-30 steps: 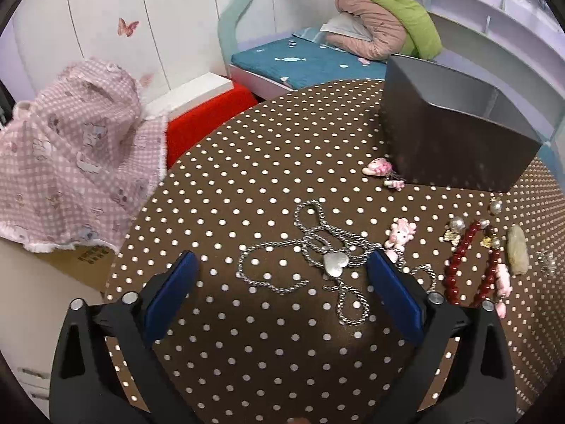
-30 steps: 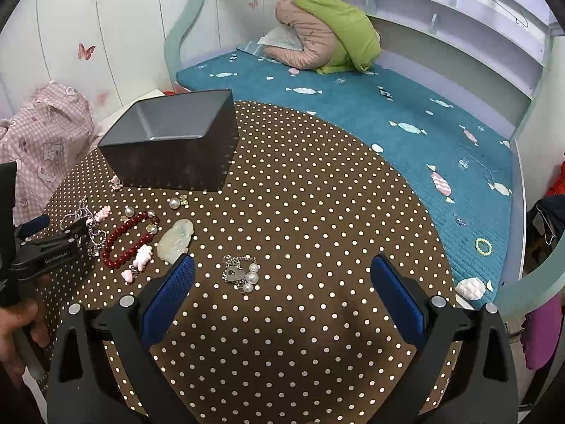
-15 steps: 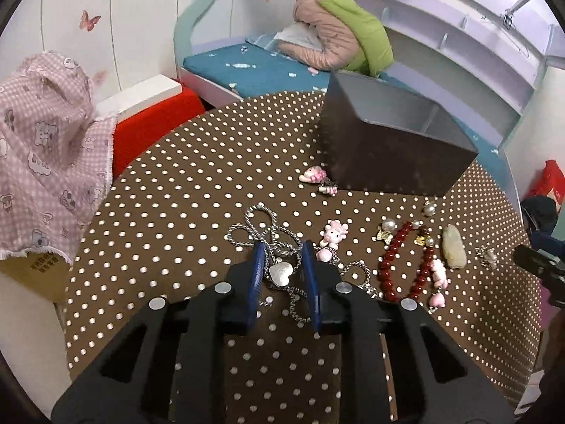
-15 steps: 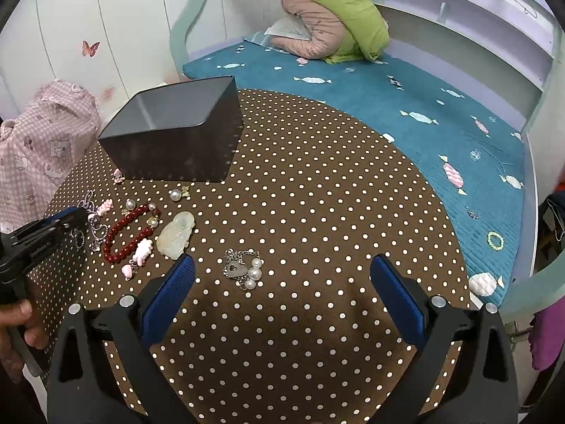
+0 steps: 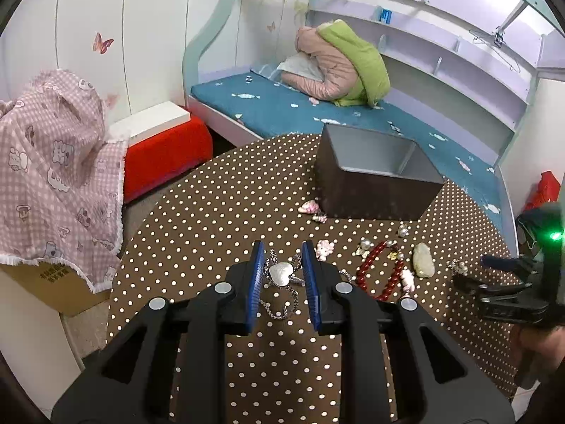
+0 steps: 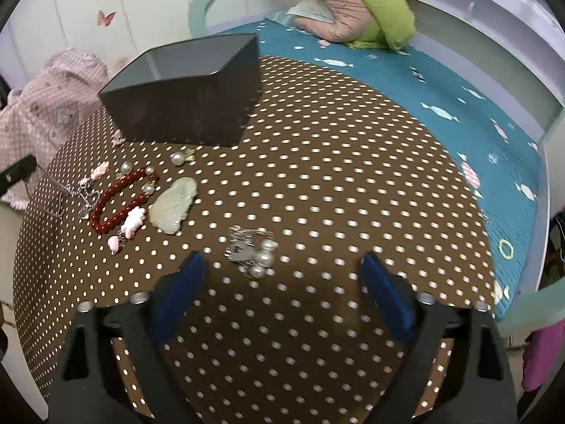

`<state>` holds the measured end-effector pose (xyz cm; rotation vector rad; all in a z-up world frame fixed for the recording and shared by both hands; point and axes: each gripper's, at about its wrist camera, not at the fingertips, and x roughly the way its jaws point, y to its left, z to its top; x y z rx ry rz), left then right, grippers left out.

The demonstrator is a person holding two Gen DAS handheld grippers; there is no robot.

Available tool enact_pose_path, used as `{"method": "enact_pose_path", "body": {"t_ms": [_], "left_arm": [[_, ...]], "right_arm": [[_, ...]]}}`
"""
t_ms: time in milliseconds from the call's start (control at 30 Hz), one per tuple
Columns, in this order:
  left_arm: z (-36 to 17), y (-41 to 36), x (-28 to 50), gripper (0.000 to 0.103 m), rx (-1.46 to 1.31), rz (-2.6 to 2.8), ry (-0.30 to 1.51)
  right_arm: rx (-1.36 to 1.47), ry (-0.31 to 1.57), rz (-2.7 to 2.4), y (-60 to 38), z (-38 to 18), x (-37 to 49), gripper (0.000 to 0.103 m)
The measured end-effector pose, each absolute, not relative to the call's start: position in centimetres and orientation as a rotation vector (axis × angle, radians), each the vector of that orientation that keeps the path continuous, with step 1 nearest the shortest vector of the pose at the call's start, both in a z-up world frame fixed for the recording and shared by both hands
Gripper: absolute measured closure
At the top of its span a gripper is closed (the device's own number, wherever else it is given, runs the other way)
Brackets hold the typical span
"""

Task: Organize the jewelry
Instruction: 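Carry the necklace into the grey box with the left gripper while the right gripper drops the pearl charm in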

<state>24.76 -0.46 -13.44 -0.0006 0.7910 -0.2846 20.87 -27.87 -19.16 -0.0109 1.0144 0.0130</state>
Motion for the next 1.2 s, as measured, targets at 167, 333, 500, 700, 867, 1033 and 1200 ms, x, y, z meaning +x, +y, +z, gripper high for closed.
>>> {"method": "enact_pose_path", "body": {"t_ms": [167, 333, 500, 700, 867, 1033, 1200], "left_arm": [[-12.5, -0.6, 24.6, 0.081, -0.005, -0.298, 0.772], [-11.2, -0.4, 24.3, 0.081, -0.005, -0.298, 0.736], [-9.4, 0.1, 23.9, 0.081, -0.007, -0.296, 0.696], [-6.8, 0.4, 23.7, 0.081, 0.001, -0.312, 0.641], [-3.8, 0.1, 23.7, 0.081, 0.008, -0.346, 0.582], [0.0, -0.5, 24.4, 0.081, 0.025, -0.387, 0.506], [3.3, -1.7, 25.7, 0.081, 0.028, -0.446, 0.457]], "right_arm": [[-0.047, 0.997, 0.049, -27.1, -18.9, 21.3, 0.085], [-0.006, 0.987, 0.08, -27.8, -18.6, 20.6, 0.094], [0.037, 0.942, 0.115, -29.0, -16.4, 19.4, 0.094], [0.053, 0.888, 0.181, -29.2, -12.7, 19.5, 0.094], [0.028, 0.809, 0.242, -27.7, -8.5, 20.2, 0.094], [0.001, 0.716, 0.284, -26.3, -4.2, 21.8, 0.094], [0.001, 0.67, 0.315, -25.8, -1.5, 24.2, 0.094]]}}
